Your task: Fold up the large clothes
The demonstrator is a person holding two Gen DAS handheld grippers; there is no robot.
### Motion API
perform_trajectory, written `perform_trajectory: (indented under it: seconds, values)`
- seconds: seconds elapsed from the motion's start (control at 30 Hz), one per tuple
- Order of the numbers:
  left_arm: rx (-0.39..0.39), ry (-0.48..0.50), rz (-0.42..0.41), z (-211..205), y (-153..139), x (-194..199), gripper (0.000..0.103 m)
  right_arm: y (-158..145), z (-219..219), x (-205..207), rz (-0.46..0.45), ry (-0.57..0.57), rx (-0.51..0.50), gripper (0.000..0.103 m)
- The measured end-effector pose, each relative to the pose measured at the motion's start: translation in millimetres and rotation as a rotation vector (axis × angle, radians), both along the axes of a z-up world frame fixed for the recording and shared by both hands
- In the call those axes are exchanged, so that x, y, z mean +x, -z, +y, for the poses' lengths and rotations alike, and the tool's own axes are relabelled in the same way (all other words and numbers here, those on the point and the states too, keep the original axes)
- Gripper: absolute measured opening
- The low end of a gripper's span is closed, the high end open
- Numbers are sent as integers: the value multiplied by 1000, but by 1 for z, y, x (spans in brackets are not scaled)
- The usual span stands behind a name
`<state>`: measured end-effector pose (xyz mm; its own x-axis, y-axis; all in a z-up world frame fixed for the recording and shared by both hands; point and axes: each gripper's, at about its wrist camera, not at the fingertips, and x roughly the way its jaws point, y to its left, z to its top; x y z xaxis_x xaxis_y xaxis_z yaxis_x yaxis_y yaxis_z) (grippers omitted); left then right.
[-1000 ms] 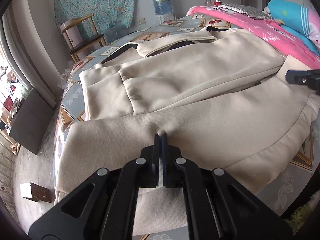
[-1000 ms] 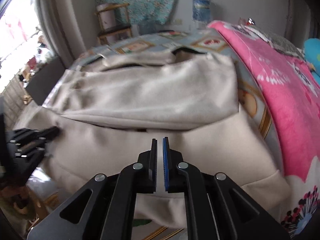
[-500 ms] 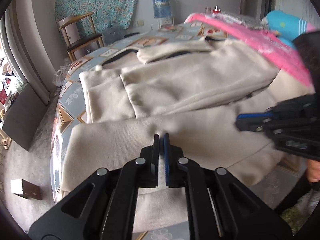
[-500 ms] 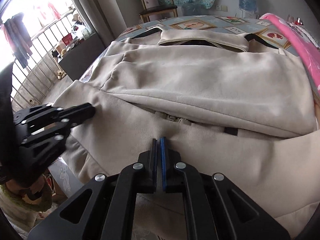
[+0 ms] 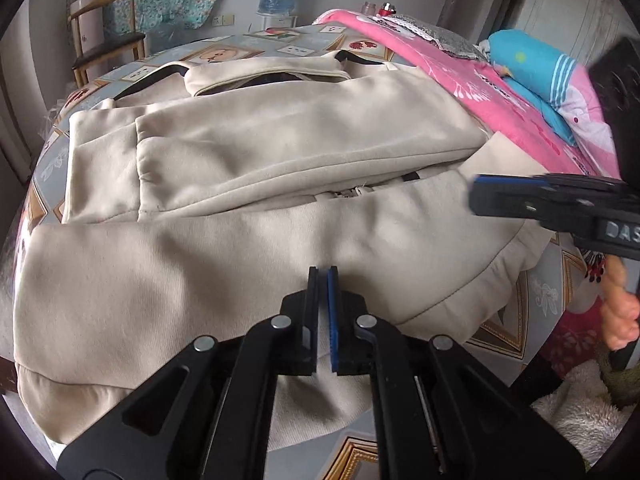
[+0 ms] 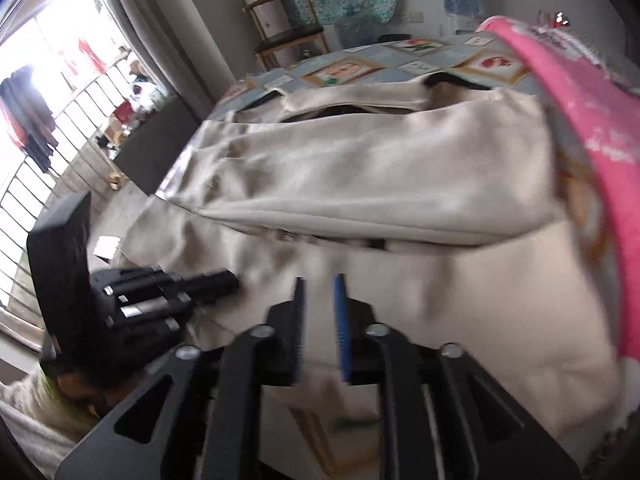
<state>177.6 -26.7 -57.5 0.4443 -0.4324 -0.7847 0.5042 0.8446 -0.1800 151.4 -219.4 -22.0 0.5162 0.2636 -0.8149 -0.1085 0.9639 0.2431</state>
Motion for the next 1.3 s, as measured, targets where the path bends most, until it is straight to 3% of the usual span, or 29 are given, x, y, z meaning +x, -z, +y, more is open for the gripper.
perform_trajectory:
  seconds: [0.03,0.1,0.2,0.37,0.53,0.67,0.77,0.9,1.03,1.13,1.3]
  values:
    - [1,-2,-3,0,1,-1,5,0,-7,-6,6,22,-48,32]
    - [6,-5,-7,-1,1,-2,5,7,-22,-15,31,80,-156,32]
    - [21,-4,-14,-1,1,-1,5,27,-50,-21,73,195,-235,32]
    - [28,10,-10,-1,-1,1,5,30,-65,-25,64,229,-183,32]
    - [-35,4,55,9,0,10,5,-7,-16,-32,-44,45,-77,34]
    - [-110,-21,124,19,4,17,3,3,32,-29,-25,-93,-99,34]
    - [-166,-36,176,25,7,23,2,31,41,-23,37,-112,-121,34]
    - [-227,-43,235,32,11,30,1,18,46,-26,26,-108,-151,34]
    - [-241,-44,255,33,12,32,1,-3,73,-35,-54,-193,-121,34]
    - [-248,-46,271,34,11,34,1,21,88,-27,-10,-216,-166,34]
    - [-287,-47,185,58,-21,18,2,26,85,-26,-7,-214,-157,34]
